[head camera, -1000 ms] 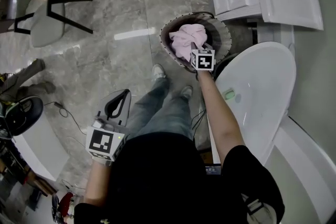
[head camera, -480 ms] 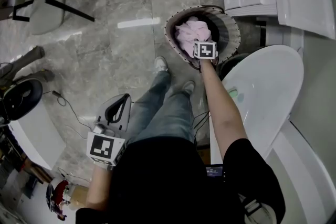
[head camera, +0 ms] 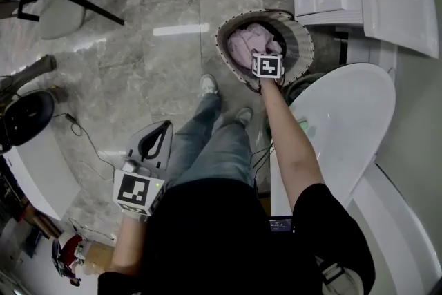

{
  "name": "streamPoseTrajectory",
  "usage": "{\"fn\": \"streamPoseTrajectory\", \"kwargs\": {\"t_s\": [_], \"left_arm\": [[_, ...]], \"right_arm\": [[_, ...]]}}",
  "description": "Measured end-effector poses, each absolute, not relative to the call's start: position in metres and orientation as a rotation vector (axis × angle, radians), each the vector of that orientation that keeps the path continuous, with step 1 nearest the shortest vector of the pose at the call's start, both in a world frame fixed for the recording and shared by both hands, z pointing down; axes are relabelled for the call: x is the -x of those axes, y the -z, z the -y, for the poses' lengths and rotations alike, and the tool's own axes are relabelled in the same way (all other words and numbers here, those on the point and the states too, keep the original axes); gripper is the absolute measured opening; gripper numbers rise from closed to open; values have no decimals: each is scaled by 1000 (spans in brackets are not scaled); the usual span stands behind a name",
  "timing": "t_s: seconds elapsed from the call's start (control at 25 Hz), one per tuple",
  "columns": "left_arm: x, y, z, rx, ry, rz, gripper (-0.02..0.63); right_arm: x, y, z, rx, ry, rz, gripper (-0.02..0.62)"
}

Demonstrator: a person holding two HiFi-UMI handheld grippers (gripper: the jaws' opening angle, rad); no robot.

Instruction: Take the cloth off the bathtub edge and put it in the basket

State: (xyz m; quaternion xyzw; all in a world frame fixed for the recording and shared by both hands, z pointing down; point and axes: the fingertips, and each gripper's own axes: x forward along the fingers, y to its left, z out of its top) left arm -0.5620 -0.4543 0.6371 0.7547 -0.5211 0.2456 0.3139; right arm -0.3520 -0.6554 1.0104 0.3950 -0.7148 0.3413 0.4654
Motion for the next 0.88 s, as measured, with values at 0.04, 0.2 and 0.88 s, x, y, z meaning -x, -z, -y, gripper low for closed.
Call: {"fn": "streamPoseTrajectory", "kwargs": {"t_s": [0.04, 0.2, 0.88], "left_arm": [[561, -636, 455, -2003, -650, 1372, 6], [555, -630, 459, -1948, -615, 1389, 6], [537, -588, 477, -2065, -484, 1413, 6]], "right_arm": [[352, -1009, 655, -967, -839, 1757, 204], [356, -1000, 654, -957, -830, 1791, 202], [359, -846, 639, -975, -746, 2020, -3]]}}
